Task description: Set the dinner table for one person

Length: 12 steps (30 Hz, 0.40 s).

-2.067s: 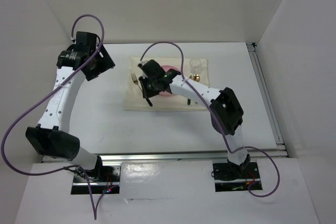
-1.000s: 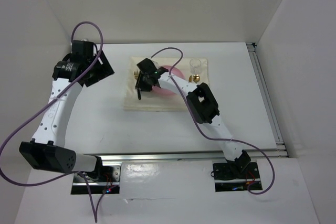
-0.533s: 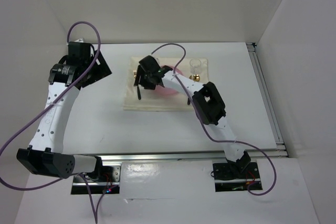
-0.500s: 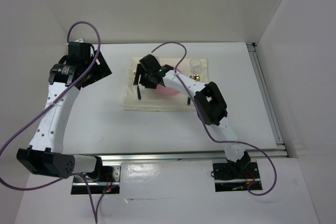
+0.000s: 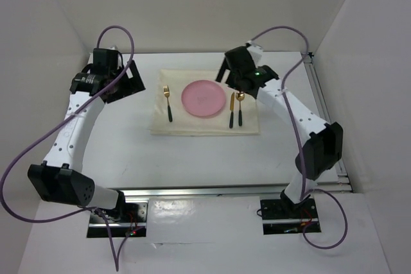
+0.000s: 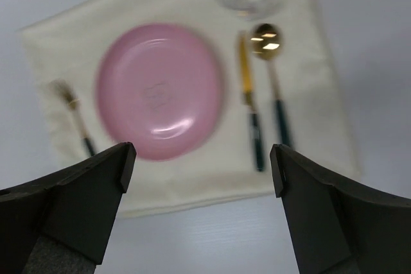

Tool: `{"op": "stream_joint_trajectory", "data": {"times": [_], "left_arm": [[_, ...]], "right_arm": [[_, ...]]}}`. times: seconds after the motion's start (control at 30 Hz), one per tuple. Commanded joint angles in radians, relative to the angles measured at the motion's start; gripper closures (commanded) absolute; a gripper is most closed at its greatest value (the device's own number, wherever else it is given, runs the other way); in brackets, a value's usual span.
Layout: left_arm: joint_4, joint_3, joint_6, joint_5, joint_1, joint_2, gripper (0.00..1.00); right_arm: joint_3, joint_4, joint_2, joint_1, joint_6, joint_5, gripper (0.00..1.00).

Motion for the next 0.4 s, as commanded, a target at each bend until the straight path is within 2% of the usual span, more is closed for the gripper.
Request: {"op": "stream_joint_trajectory", "data": {"times": [0.0,0.17,0.27,0.37], "left_arm": [[0.066,-0.02,0.044,0.059,-0.006,0.012,0.0],[0.088,-0.001,0.044,0.071,-0.016,0.049,0.0],[0.088,0.012,0.044,0.071,-0.025,0.079,0.0],[0.088,0.021,0.044,0.071,-0.034,0.101,0.0]], "right_arm": [[-0.121,-0.265,-0.065,-0.09,0.071,0.195,0.0],[-0.34,-0.284,-0.21,-0.201,0.102,0.195,0.0],[-0.409,-0.275,-0.264,-0.215,0.111,0.186,0.0],[-0.49,-0.192,-0.338,-0.226,0.067,0.173,0.0]]}}
